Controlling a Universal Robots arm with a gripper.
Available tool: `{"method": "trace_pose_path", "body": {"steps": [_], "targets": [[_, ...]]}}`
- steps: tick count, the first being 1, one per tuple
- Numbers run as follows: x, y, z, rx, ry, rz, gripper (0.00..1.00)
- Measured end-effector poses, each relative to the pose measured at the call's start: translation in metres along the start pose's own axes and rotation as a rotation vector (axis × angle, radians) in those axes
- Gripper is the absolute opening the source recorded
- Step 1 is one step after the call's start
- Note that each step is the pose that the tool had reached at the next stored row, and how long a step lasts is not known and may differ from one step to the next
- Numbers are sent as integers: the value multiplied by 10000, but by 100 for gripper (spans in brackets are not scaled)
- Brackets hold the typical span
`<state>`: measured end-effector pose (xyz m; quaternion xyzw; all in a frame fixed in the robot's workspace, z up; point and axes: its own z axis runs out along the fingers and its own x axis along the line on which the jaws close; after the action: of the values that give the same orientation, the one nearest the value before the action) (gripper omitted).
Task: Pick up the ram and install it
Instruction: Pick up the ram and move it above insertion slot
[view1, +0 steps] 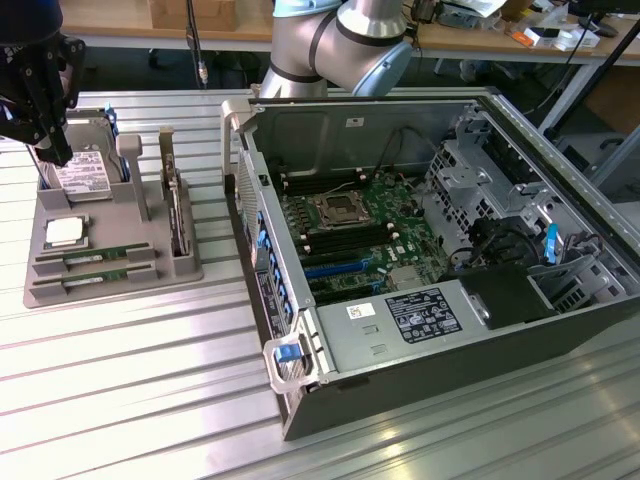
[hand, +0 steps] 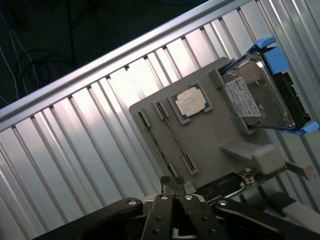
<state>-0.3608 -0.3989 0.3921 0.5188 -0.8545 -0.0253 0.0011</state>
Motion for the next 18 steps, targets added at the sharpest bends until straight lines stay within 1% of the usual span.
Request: {"method": "trace_pose_path", "body": {"steps": [18], "targets": [[0, 0, 0, -19, 34, -755, 11]]}}
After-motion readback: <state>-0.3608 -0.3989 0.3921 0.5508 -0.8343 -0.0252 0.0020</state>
